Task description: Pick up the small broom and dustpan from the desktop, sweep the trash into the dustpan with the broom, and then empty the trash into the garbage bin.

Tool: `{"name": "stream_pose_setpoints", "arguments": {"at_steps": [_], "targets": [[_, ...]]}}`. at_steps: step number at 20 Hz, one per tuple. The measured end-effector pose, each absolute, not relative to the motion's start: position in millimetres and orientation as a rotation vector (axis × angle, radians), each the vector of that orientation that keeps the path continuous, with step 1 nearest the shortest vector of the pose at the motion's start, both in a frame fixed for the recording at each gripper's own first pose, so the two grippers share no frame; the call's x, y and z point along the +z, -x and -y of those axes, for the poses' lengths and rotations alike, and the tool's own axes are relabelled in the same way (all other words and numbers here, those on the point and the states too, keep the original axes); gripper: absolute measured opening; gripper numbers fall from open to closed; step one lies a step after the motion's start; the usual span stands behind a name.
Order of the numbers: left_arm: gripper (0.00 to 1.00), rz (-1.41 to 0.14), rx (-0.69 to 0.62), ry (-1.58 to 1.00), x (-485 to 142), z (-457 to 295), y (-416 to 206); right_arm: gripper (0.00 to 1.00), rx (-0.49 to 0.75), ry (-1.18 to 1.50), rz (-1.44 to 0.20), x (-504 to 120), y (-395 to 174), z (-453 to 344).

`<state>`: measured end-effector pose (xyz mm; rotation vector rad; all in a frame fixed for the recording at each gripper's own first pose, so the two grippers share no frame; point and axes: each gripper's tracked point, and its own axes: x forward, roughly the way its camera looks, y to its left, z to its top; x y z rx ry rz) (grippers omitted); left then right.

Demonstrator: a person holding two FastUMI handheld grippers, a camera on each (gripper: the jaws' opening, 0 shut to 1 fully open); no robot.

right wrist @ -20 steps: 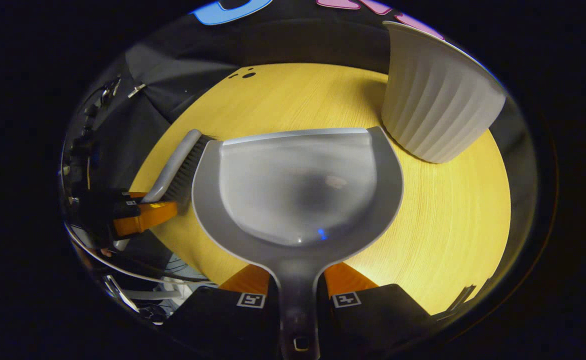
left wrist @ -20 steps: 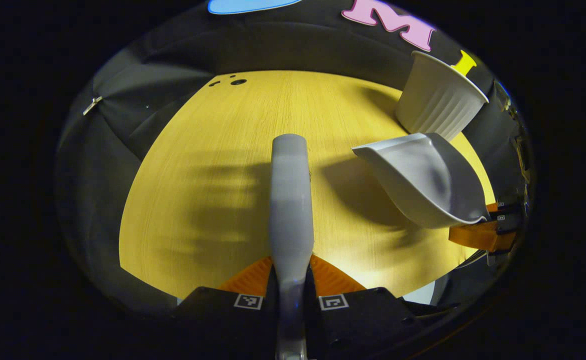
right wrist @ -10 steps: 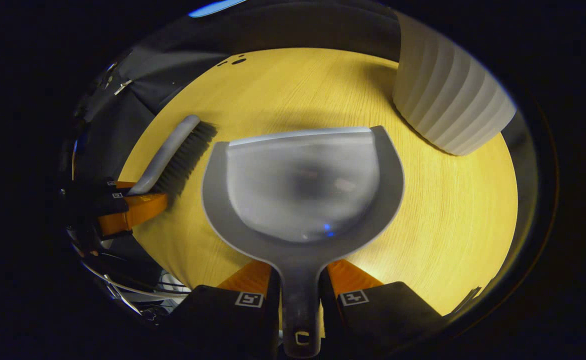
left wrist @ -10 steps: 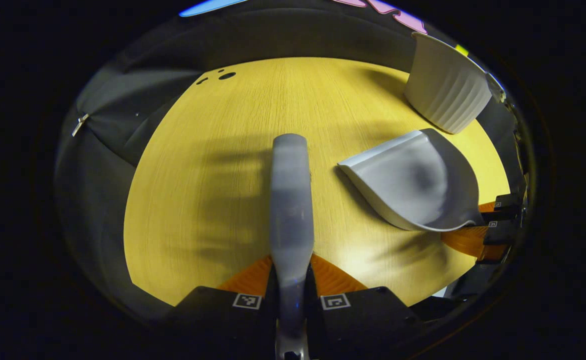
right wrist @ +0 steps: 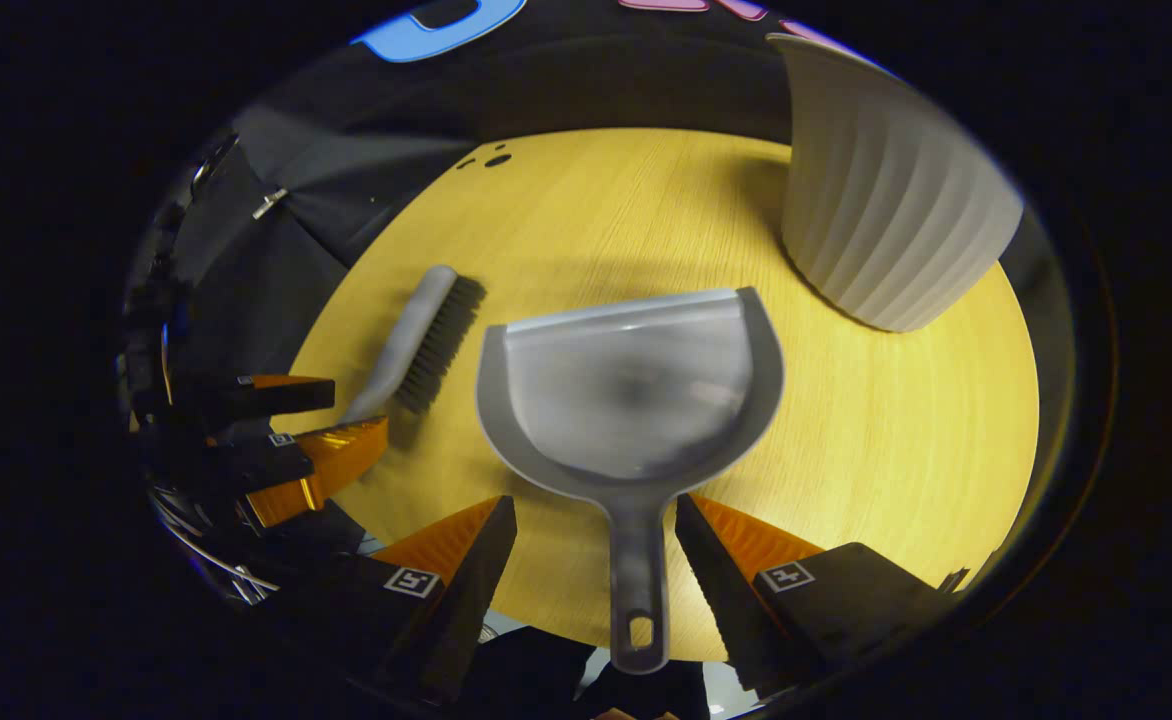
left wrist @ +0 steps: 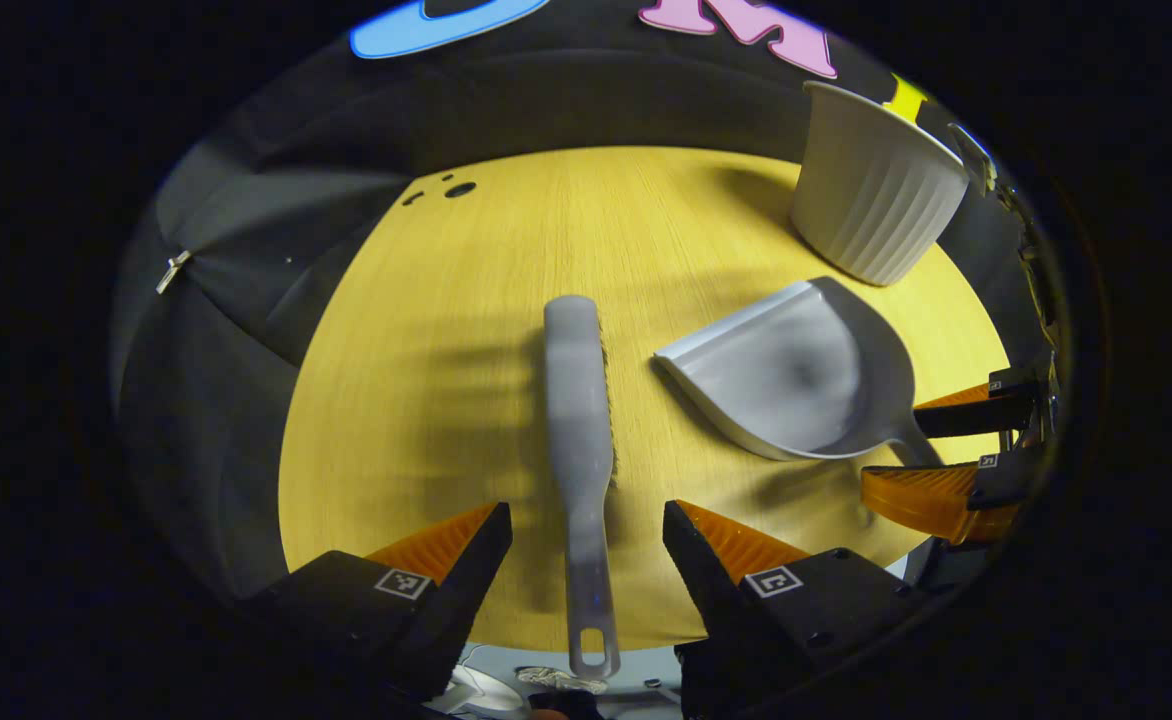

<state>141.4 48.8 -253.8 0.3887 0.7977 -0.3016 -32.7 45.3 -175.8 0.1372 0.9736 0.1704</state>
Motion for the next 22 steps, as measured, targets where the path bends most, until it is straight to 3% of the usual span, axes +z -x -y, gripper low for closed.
{"name": "stream_pose_setpoints", "arguments": {"at_steps": [6,12,16,19,22], "targets": [[0.98,-0.481,-0.314,-0.218,-177,-29,-97,0.99,0.141,-0.164,-0.588,-87,37,-24],[0.98,-0.102,-0.213,-0.127,-90,-49,-52,0.99,0.135,-0.051,-0.325,-30,57,-26],[0.98,-0.028,-0.187,-0.116,-74,-55,-26,0.99,0.161,0.093,-0.241,-13,73,-41],[0.98,-0.037,-0.185,-0.077,-83,-62,-4,0.99,0.187,0.058,-0.180,1,92,-65],[0.98,-0.055,-0.227,-0.090,-92,-65,15,0.98,0.242,0.067,-0.216,-15,104,-81]]}}
